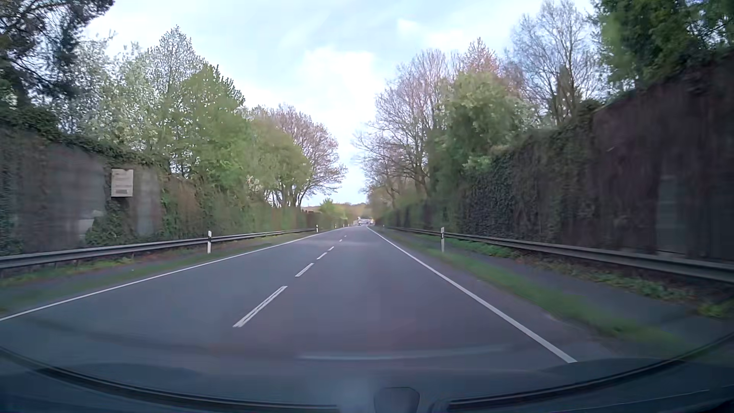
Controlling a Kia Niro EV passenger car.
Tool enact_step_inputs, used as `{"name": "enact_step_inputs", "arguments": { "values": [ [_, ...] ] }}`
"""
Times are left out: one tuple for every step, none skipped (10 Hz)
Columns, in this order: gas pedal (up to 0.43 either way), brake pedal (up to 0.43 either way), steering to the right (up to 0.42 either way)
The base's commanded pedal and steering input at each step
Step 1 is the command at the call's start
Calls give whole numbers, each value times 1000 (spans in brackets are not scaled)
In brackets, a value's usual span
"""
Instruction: Follow the waypoints while adhering to traffic rules and regulations
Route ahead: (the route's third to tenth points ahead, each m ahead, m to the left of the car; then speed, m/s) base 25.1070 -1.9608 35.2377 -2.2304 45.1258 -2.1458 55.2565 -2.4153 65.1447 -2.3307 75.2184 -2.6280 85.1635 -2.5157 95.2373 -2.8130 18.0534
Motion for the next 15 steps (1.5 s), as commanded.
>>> {"name": "enact_step_inputs", "arguments": {
  "values": [
    [59, 0, -4],
    [59, 0, -4],
    [59, 0, -4],
    [59, 0, -4],
    [59, 0, -4],
    [59, 0, -4],
    [59, 0, -2],
    [59, 0, -1],
    [59, 0, -1],
    [59, 0, -1],
    [59, 0, -1],
    [59, 0, -2],
    [59, 0, -4],
    [59, 0, -4],
    [59, 0, -4]
  ]
}}
